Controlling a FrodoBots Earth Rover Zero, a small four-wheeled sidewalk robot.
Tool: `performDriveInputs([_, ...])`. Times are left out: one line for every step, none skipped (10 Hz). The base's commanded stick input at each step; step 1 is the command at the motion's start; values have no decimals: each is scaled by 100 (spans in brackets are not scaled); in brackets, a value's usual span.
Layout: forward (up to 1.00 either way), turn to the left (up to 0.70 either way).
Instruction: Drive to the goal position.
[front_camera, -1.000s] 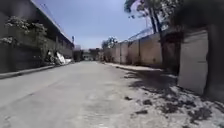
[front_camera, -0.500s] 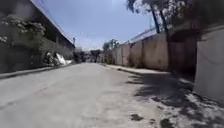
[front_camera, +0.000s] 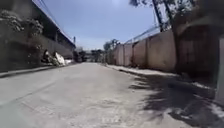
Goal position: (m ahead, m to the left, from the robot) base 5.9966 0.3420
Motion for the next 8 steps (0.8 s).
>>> performDriveInputs([100,3])
performDriveInputs([100,3])
performDriveInputs([100,3])
performDriveInputs([100,3])
performDriveInputs([100,3])
performDriveInputs([100,3])
performDriveInputs([100,3])
performDriveInputs([100,3])
